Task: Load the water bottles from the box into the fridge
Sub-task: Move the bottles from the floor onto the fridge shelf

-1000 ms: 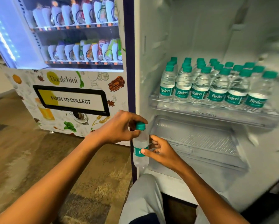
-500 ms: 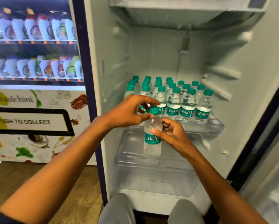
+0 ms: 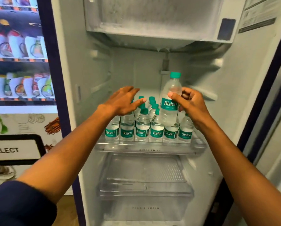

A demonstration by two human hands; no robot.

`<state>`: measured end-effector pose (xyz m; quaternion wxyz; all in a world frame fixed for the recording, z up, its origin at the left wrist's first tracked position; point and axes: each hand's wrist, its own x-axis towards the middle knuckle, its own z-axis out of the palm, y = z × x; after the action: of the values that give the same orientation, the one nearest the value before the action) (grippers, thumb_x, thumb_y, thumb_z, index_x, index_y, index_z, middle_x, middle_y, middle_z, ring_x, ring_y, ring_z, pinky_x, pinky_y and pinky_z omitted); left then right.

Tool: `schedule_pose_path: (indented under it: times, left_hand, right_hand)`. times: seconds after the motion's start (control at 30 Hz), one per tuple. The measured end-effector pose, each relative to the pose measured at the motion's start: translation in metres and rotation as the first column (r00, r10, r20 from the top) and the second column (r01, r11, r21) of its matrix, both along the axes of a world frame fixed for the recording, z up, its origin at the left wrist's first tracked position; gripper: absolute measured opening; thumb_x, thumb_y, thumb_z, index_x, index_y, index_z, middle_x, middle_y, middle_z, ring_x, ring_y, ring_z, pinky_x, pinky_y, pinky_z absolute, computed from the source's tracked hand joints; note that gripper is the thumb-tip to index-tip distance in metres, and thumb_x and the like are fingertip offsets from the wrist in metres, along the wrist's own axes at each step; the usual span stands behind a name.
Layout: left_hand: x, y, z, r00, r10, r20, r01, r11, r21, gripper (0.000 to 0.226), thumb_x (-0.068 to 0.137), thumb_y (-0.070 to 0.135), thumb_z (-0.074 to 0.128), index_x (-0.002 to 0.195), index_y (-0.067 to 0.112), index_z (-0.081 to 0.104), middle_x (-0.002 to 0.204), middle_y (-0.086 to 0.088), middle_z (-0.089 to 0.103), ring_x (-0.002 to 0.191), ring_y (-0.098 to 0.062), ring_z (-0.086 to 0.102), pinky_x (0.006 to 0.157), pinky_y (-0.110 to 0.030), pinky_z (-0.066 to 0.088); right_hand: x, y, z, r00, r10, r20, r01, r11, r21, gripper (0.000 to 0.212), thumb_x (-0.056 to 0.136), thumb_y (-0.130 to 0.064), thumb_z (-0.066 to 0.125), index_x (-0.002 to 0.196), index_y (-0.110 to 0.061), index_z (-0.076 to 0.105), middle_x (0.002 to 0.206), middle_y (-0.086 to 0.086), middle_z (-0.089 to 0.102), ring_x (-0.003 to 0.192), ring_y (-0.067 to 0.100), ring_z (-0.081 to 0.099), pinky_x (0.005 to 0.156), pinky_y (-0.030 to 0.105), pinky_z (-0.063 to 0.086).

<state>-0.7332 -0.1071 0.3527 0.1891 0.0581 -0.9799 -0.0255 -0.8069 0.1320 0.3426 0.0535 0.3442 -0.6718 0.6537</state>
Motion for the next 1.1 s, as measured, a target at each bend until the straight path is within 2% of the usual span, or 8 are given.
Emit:
schedule_pose_path:
  times: [0.17,0.27,0.37,0.57,0.7,0.87,0.93,1.1]
  left_hand:
    - [-0.027,-0.007,-0.009,0.981,0.095,0.167,-0.092,0.995,-0.026,0.085,0.088,0.077,0.015,0.156,0.025,0.011,0.163,-0.006,0.01,0.15,-0.028,0.01,0.119,-0.052,0.013]
    - [-0.04,-0.011,-0.014,0.976,0.113,0.185,-0.115,0.993,0.001,0.09,0.083,0.082,0.011,0.156,0.028,0.011,0.163,-0.004,0.009,0.15,-0.027,0.009,0.119,-0.055,0.012]
    - [-0.05,-0.014,-0.017,0.969,0.116,0.216,-0.129,0.991,0.045,0.099,0.074,0.089,0.008,0.155,0.032,0.011,0.163,-0.003,0.009,0.15,-0.028,0.009,0.118,-0.058,0.013]
    - [-0.056,-0.016,-0.022,0.934,0.159,0.32,-0.185,0.981,0.051,0.1,0.071,0.089,0.005,0.155,0.036,0.011,0.164,0.001,0.002,0.15,-0.031,0.002,0.116,-0.061,0.006]
    - [-0.058,-0.016,-0.025,0.929,0.164,0.332,-0.185,0.982,0.034,0.1,0.069,0.088,0.001,0.154,0.037,0.014,0.164,0.001,0.003,0.15,-0.03,0.004,0.117,-0.061,0.006]
    - [-0.062,-0.018,-0.027,0.936,0.163,0.311,-0.172,0.985,0.001,0.097,0.071,0.087,0.0,0.154,0.038,0.011,0.164,0.001,0.003,0.15,-0.029,0.003,0.117,-0.062,0.004]
    - [-0.062,-0.019,-0.027,0.937,0.161,0.311,-0.169,0.986,-0.002,0.094,0.074,0.087,0.002,0.154,0.038,0.01,0.164,0.001,0.002,0.15,-0.029,0.002,0.118,-0.061,0.004]
    - [-0.063,-0.02,-0.028,0.935,0.166,0.314,-0.169,0.985,-0.017,0.087,0.079,0.083,0.004,0.154,0.038,0.007,0.164,0.001,-0.001,0.151,-0.028,0.001,0.118,-0.059,0.004]
  right_hand:
    - [-0.038,-0.018,0.03,0.987,-0.15,-0.047,0.149,0.988,-0.04,0.033,0.082,-0.035,0.077,0.104,-0.012,0.07,0.093,-0.001,0.074,0.075,0.001,0.067,0.059,0.014,0.048]
    - [-0.062,-0.031,0.041,0.974,-0.217,-0.062,0.216,0.976,-0.023,0.033,0.079,-0.036,0.08,0.102,-0.014,0.07,0.092,-0.004,0.074,0.08,0.003,0.069,0.069,0.019,0.055]
    - [-0.086,-0.04,0.048,0.967,-0.249,-0.061,0.25,0.968,0.017,0.025,0.08,-0.034,0.079,0.097,-0.022,0.065,0.093,-0.007,0.071,0.081,0.003,0.067,0.073,0.019,0.055]
    - [-0.131,-0.057,0.055,0.941,-0.317,-0.121,0.333,0.932,0.144,0.036,0.081,-0.033,0.077,0.111,-0.016,0.064,0.101,-0.004,0.063,0.091,0.014,0.063,0.082,0.027,0.053]
    - [-0.156,-0.074,0.049,0.949,-0.291,-0.118,0.312,0.918,0.243,0.037,0.081,-0.032,0.077,0.111,-0.014,0.065,0.103,0.0,0.066,0.091,0.015,0.064,0.078,0.027,0.051]
    - [-0.19,-0.094,0.031,0.963,-0.257,-0.08,0.268,0.882,0.387,0.037,0.077,-0.036,0.079,0.106,-0.017,0.066,0.106,0.003,0.07,0.093,0.017,0.068,0.087,0.04,0.058]
    - [-0.2,-0.102,0.024,0.961,-0.268,-0.06,0.266,0.855,0.444,0.041,0.076,-0.037,0.079,0.108,-0.014,0.066,0.107,0.004,0.071,0.091,0.017,0.068,0.086,0.039,0.059]
    - [-0.213,-0.111,0.012,0.961,-0.274,-0.046,0.245,0.756,0.607,0.033,0.082,-0.037,0.074,0.102,-0.014,0.06,0.103,0.006,0.067,0.091,0.02,0.068,0.086,0.035,0.058]
